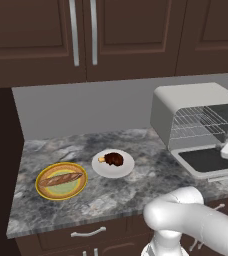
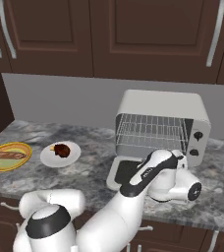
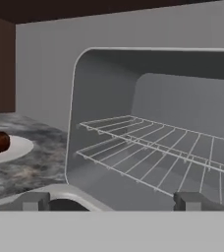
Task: Open the toaster oven door. Place the baguette on the bottom rack in the toaster oven and place the steak on the top rack.
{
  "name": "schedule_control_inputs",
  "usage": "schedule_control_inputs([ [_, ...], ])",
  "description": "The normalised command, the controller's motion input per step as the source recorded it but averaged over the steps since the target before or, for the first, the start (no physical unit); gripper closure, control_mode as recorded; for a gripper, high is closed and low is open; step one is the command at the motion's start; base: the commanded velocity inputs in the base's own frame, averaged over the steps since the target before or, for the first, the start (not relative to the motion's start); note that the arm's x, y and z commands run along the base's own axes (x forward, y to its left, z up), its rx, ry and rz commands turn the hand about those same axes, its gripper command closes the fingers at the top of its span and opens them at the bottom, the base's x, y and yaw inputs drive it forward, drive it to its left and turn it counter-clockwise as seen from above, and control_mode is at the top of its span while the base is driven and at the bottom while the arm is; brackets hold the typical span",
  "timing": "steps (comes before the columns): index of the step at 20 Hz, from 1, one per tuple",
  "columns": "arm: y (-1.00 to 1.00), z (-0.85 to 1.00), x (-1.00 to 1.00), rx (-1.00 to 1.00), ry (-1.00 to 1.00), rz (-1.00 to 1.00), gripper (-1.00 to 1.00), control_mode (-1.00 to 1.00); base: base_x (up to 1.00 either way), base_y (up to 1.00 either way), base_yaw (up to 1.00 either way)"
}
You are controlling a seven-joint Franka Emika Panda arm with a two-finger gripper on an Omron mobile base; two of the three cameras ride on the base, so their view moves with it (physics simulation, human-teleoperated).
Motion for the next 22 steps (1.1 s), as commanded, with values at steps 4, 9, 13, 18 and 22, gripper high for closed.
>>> schedule_control_inputs([
  [4, 0.0, 0.11, 0.35, -0.04, 0.0, -0.06, -1.0, -1.0, 0.0, 0.0, 0.0],
  [9, -0.02, 0.05, 0.31, 0.0, 0.0, 0.0, -1.0, -1.0, 0.0, 0.0, 0.0],
  [13, 0.0, 0.0, 0.37, 0.03, 0.01, 0.0, -1.0, -1.0, 0.0, 0.0, 0.0],
  [18, 0.0, -0.13, 0.17, 0.04, 0.05, 0.0, -1.0, -1.0, 0.0, 0.0, 0.0],
  [22, 0.0, -0.06, 0.26, 0.06, 0.12, 0.0, -1.0, -1.0, 0.0, 0.0, 0.0],
])
